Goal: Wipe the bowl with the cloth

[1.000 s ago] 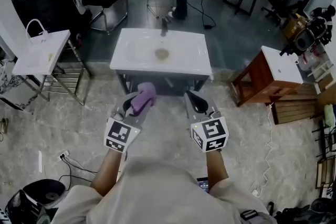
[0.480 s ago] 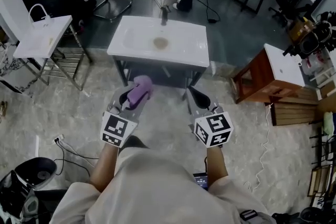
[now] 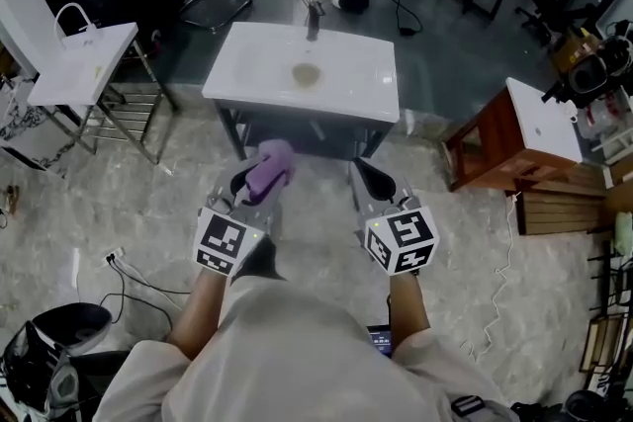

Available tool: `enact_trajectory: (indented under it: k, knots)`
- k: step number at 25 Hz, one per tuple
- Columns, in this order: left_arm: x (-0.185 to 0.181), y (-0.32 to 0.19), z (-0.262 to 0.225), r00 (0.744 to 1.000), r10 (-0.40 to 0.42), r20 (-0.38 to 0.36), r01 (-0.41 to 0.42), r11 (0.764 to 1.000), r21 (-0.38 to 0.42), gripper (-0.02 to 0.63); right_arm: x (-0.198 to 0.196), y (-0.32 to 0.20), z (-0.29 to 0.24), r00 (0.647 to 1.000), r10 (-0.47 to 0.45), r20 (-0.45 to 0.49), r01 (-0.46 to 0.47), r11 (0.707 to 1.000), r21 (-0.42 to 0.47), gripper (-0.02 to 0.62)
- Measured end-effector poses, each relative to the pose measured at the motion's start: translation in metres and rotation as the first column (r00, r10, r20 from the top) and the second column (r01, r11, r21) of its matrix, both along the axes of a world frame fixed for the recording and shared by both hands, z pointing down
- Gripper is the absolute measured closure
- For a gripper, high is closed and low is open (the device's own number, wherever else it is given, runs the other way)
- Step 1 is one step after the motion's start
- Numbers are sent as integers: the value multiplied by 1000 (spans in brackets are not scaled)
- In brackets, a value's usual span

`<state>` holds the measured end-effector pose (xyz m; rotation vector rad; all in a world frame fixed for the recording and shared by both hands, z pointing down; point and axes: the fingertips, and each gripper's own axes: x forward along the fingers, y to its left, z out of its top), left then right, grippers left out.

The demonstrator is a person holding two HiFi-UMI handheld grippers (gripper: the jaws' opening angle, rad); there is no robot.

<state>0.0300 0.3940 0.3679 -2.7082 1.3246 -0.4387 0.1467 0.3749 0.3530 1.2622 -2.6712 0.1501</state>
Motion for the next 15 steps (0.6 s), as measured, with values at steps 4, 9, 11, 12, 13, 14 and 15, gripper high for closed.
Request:
enact_trajectory:
  k: [4,9,11,12,13,14,15]
  knots:
    - [-2,-24,4,1000,19,0,-19,1000,2,483,-4,-20,5,1000,13,-6,-13,1000,1,591]
    - [-14,-68,5,1000,24,-1,-24,1000,11,483,-11,-58,12,999,30,-15,-30,1000,-6,591]
    - [-19,-89,7,1000,24,-3,-24,1000,7,483,-13,-78,13,999,38,-18,-38,999,-10,591]
    - [-20,-99,8,1000,27,-3,-27,1000,4,483,-14,-88,14,999,43,-17,-43,999,-11,591]
    - [-21,-109,9,999,32,-3,-32,1000,2,483,-14,-98,14,999,48,-16,-48,999,-11,591]
    - [-21,-120,10,999,38,-2,-38,999,0,483,-15,-109,15,999,53,-15,-53,999,-13,591]
    - [-22,-131,11,999,44,-2,-44,999,-2,483,-17,-120,16,998,56,-15,-56,998,-15,591]
